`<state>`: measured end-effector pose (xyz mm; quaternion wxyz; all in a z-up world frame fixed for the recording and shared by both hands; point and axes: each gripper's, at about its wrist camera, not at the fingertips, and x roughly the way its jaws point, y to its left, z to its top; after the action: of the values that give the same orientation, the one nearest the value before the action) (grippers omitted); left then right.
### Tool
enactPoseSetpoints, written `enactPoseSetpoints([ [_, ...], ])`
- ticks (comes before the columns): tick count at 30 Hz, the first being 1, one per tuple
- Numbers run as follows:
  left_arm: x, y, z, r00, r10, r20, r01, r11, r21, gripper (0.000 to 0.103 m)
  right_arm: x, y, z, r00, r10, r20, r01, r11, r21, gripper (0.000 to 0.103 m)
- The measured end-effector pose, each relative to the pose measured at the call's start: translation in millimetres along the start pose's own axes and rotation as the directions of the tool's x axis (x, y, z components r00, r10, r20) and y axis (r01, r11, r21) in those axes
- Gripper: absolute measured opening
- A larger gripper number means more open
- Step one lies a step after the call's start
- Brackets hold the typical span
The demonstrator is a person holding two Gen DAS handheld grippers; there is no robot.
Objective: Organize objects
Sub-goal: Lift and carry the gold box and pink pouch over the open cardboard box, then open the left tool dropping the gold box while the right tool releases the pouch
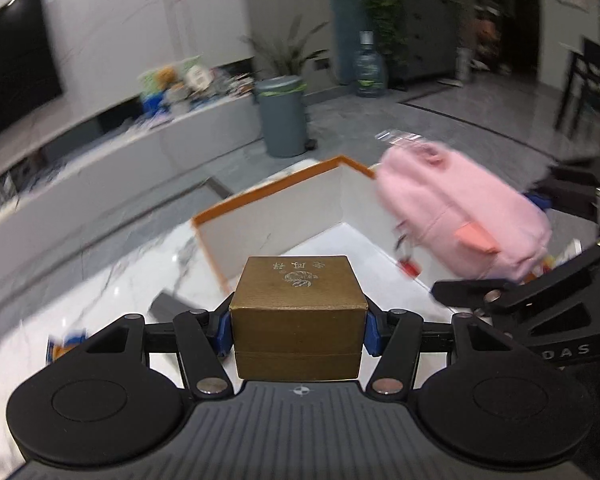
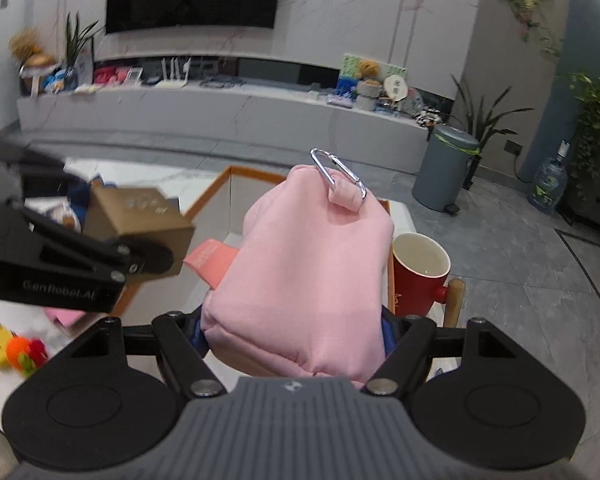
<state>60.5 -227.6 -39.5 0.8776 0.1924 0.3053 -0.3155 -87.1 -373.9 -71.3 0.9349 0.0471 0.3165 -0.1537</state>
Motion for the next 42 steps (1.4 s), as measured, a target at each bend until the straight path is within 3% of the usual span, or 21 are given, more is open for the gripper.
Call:
enactPoseSetpoints([
  [3, 11.1, -7.9, 5.3, 1.000, -0.002, -0.016, 0.003, 0.997, 0.074, 0.067, 14.8, -8.1, -3.2, 0.998, 0.032, -0.051, -0.032, 0.999, -0.017, 0.075],
  [10, 37.1, -19.6, 9.0, 0.994, -0.058, -0.093, 0.071, 0.986, 0.149, 0.067, 45.5, -17.7, -1.4, 0.985, 0.082, -0.155, -0.090, 0.995, -0.040, 0.075],
  [18, 59.3, -30.0, 4.8, 0.980, -0.058, -0.188, 0.100, 0.970, 0.220, 0.067, 77.9, -18.7, -4.8, 0.949, 0.124, -0.291, -0.148, 0.987, -0.062, 0.075],
  [28, 89.2, -31.5, -1.7, 0.945, -0.041, -0.325, 0.137, 0.951, 0.279, 0.067, 110.3, -9.1, -7.8, 0.899, 0.139, -0.415, -0.208, 0.970, -0.127, 0.076],
  [35, 94.4, -27.7, -3.3, 0.932, -0.055, -0.357, 0.147, 0.961, 0.235, 0.067, 114.2, -2.9, -8.4, 0.888, 0.106, -0.448, -0.210, 0.960, -0.188, 0.076],
  [42, 90.4, -24.1, -1.8, 0.933, -0.076, -0.351, 0.153, 0.968, 0.198, 0.071, 114.7, -2.3, -6.7, 0.876, 0.087, -0.474, -0.198, 0.962, -0.190, 0.080],
])
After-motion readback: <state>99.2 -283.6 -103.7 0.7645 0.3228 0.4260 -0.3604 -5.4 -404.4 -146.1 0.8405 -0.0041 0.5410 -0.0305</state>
